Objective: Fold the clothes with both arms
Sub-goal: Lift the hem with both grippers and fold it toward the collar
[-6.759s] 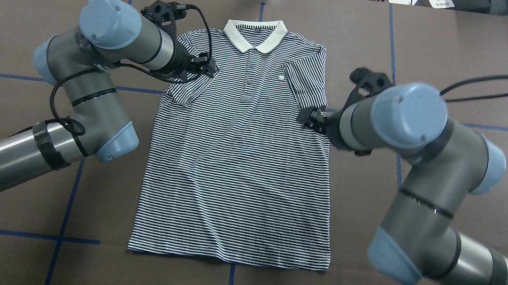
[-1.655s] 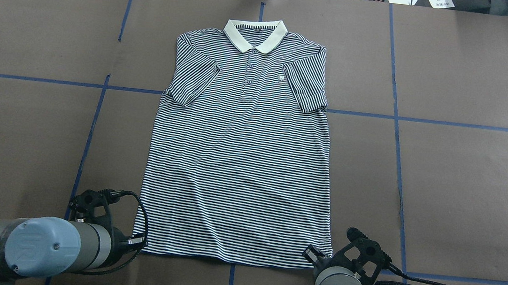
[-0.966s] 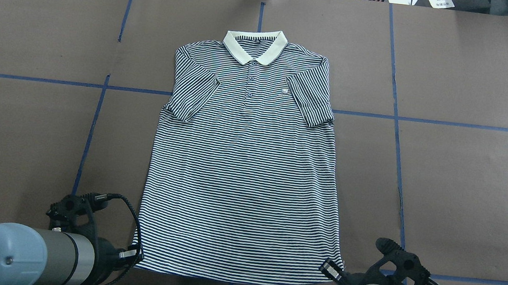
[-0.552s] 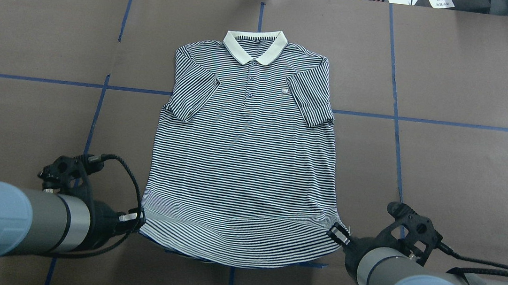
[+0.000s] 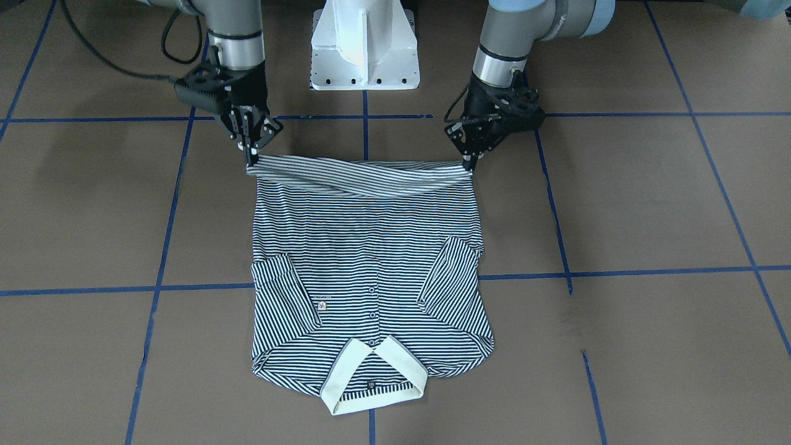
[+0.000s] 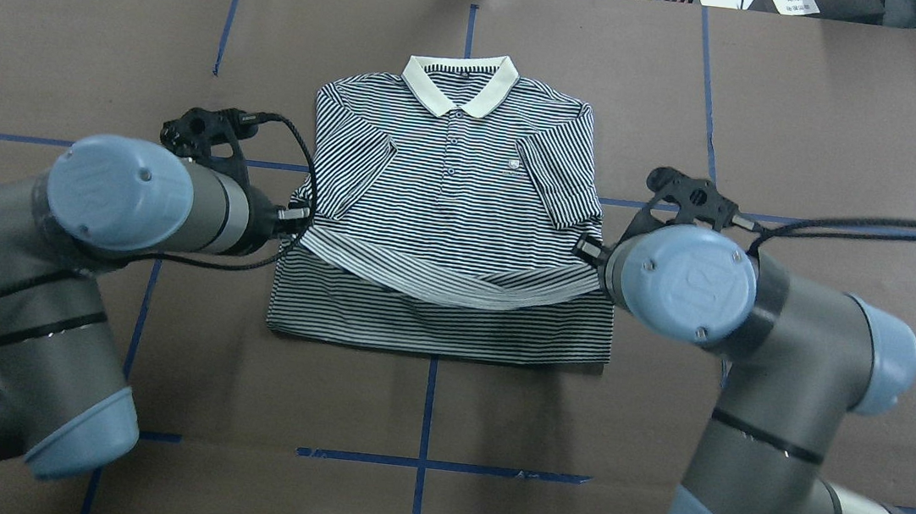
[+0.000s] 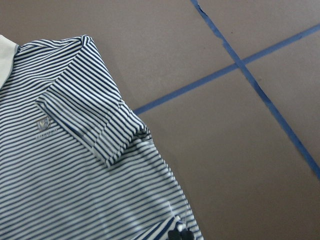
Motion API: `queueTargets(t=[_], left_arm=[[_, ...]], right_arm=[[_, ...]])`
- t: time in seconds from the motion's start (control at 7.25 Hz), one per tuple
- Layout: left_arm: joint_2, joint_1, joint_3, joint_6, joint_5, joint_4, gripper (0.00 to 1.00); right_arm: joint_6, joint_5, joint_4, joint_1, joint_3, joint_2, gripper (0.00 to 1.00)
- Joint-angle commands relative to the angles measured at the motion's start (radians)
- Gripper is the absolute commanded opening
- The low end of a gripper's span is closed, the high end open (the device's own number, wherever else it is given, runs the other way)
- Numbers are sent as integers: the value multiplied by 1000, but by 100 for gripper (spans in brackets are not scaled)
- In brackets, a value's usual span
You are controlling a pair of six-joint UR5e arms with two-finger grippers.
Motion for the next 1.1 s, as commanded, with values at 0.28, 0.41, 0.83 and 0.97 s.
queueTargets(t=[0.28, 0.41, 0.83, 0.97], left_arm=[[-188, -163, 405, 111, 4, -226, 0], [-213, -166, 476, 125, 42, -260, 0], [-238, -168, 656, 152, 99, -435, 0], [-244, -168, 678, 161, 99, -439, 0]], right_arm=[[-172, 116, 297, 221, -565, 237, 0], [-175, 119, 315, 232, -671, 301, 0], [-179, 133, 486, 258, -847, 358, 0], [-184, 133, 487, 265, -859, 370, 0]])
